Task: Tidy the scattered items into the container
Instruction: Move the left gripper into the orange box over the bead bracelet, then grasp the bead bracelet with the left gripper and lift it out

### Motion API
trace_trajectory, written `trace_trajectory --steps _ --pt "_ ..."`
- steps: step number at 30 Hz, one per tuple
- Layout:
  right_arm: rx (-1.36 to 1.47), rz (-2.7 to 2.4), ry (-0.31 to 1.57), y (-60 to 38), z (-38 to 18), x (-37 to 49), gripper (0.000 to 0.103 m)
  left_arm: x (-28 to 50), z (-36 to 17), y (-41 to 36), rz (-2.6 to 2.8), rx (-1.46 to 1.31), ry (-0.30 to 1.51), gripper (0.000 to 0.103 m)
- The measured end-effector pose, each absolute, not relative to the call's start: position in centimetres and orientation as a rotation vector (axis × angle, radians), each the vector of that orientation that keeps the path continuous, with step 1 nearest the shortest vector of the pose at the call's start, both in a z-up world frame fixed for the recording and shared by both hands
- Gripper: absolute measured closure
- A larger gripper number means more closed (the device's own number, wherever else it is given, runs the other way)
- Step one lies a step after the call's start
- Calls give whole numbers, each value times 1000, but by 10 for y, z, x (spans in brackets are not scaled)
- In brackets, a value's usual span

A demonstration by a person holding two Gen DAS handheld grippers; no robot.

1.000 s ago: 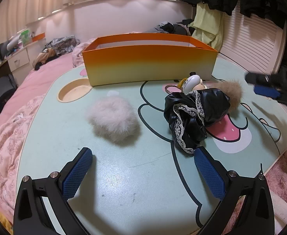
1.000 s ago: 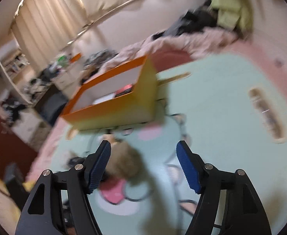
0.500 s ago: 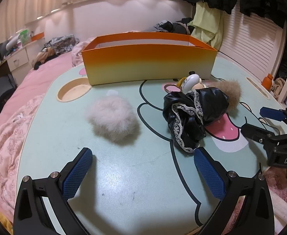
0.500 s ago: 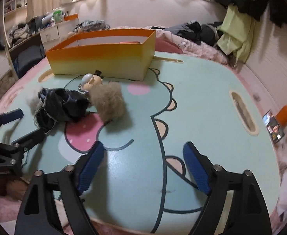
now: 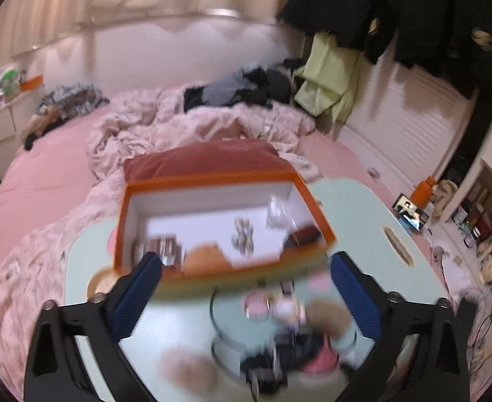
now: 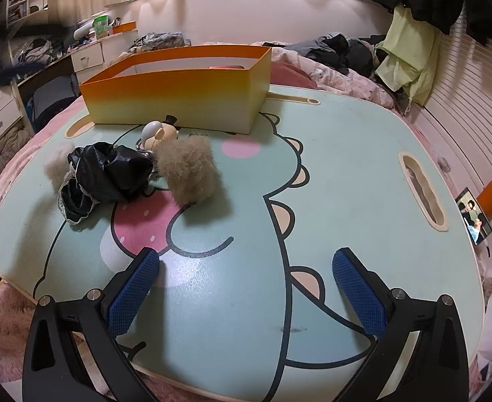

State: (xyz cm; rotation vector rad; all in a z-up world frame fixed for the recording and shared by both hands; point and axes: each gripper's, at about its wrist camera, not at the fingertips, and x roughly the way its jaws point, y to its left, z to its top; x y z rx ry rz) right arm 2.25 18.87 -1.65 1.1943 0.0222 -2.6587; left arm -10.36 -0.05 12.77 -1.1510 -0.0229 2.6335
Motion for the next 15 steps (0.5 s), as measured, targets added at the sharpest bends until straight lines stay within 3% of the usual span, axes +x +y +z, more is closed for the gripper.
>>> trace_trajectory --steps 1,5,7,13,14,15 --pt "1194 -2659 23 188 -16 23 0 -125 125 4 2602 -1224 -30 26" --pt "1189 -2658 24 188 -16 24 0 -190 85 23 2462 -1498 -93 45" --pt "1186 -2657 23 189 -16 24 0 -205 61 32 2424 -1602 -80 61" --pt "1179 -2655 21 189 -17 25 0 -223 29 45 2408 -1682 -93 71" --pt "1180 -2655 20 189 -17 25 0 -223 29 46 2404 -1674 -103 77" --pt "1179 -2655 19 189 -17 25 0 -224 27 46 2374 -1676 -132 92"
